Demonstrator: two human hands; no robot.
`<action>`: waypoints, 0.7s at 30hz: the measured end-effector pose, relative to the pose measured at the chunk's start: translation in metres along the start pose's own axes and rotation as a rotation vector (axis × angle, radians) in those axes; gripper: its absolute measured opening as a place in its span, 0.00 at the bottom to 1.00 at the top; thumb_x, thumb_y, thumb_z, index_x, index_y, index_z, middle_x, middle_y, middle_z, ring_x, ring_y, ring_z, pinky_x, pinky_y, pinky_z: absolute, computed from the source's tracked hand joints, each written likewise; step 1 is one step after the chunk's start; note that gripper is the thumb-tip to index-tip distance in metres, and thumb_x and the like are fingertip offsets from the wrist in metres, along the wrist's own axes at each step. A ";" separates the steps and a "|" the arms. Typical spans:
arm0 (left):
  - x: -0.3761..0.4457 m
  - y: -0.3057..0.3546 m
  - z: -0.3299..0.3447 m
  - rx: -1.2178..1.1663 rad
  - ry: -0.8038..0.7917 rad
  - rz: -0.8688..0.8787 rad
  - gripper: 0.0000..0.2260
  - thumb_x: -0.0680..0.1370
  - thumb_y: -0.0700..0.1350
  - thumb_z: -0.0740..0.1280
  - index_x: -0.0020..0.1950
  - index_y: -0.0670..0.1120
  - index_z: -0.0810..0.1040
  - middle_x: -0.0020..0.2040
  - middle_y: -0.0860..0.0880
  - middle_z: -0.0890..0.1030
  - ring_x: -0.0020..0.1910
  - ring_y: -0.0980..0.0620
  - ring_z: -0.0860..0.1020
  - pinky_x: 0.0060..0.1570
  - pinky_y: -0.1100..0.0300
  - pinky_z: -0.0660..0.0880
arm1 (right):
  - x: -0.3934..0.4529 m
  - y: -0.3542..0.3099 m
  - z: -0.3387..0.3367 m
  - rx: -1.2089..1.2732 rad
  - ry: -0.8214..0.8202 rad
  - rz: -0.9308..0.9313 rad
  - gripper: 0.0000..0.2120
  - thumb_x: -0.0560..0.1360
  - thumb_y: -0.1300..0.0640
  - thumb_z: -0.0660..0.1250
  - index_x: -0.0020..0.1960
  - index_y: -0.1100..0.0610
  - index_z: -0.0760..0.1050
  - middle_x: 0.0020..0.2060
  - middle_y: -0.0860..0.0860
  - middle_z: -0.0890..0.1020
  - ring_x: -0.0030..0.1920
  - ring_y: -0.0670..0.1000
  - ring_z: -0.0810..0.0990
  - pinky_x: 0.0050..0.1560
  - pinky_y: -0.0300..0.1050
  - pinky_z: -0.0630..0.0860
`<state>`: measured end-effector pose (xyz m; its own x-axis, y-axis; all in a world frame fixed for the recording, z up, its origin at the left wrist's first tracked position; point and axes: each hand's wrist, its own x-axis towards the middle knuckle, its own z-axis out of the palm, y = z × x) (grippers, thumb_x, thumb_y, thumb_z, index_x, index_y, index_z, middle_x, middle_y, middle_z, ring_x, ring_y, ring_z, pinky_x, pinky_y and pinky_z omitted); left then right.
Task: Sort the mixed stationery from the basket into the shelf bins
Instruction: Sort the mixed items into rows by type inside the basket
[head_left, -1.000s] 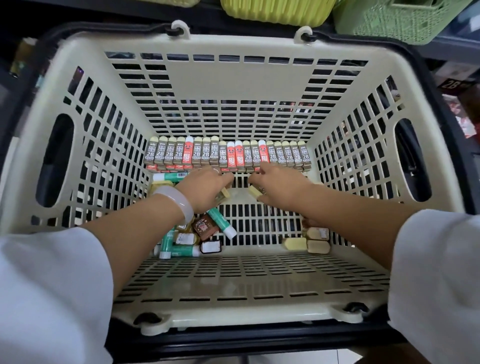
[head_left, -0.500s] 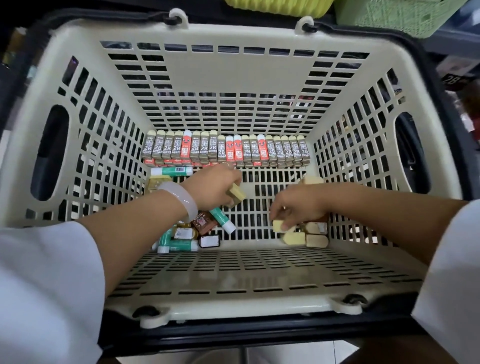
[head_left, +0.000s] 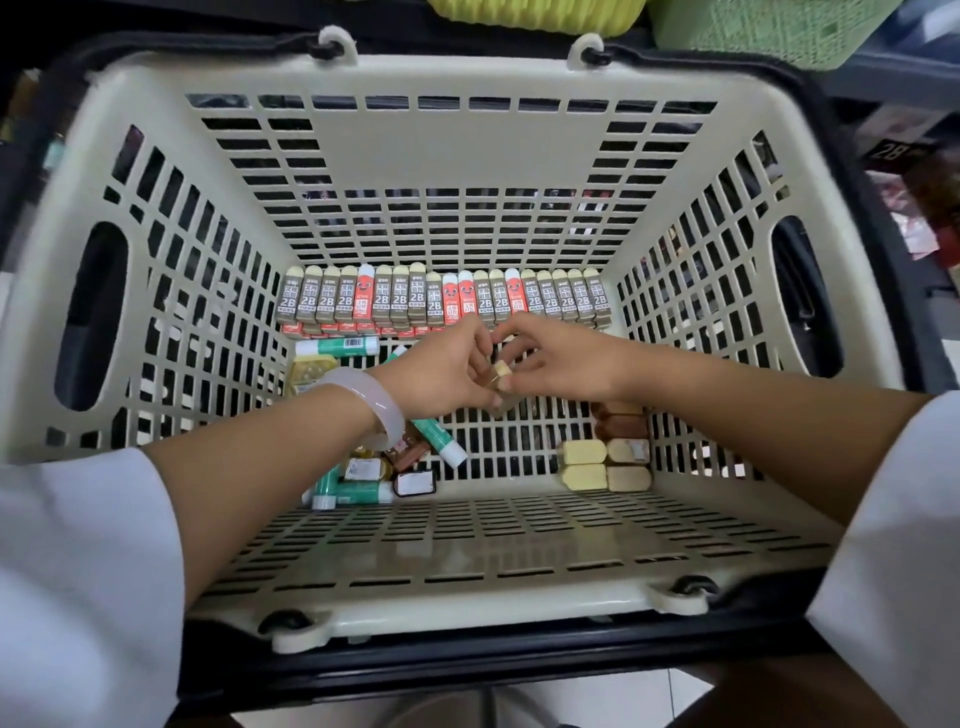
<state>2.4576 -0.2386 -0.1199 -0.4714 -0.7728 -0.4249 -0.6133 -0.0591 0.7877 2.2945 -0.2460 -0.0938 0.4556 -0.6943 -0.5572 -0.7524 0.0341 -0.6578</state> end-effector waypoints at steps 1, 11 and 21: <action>-0.001 0.002 0.000 -0.050 0.003 -0.004 0.19 0.69 0.41 0.74 0.51 0.48 0.65 0.44 0.51 0.77 0.44 0.55 0.77 0.46 0.59 0.76 | 0.000 -0.002 0.002 0.009 0.026 -0.021 0.19 0.73 0.56 0.68 0.62 0.55 0.68 0.53 0.53 0.78 0.52 0.53 0.79 0.57 0.50 0.75; -0.031 -0.028 -0.025 0.874 -0.277 0.015 0.10 0.77 0.43 0.63 0.58 0.47 0.75 0.52 0.50 0.77 0.49 0.53 0.76 0.50 0.61 0.75 | -0.007 0.018 0.002 -0.850 -0.211 -0.006 0.11 0.74 0.53 0.66 0.54 0.56 0.74 0.46 0.49 0.76 0.48 0.50 0.74 0.45 0.42 0.68; -0.028 -0.041 -0.012 0.964 -0.332 0.025 0.10 0.75 0.41 0.64 0.55 0.45 0.71 0.51 0.48 0.76 0.50 0.48 0.76 0.46 0.57 0.74 | -0.005 0.013 0.003 -0.699 -0.097 -0.046 0.12 0.79 0.55 0.57 0.58 0.56 0.74 0.52 0.51 0.79 0.46 0.48 0.73 0.51 0.42 0.71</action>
<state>2.5035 -0.2221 -0.1355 -0.5534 -0.5441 -0.6306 -0.7811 0.6020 0.1661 2.2840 -0.2401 -0.1008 0.5102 -0.6159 -0.6002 -0.8458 -0.4858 -0.2204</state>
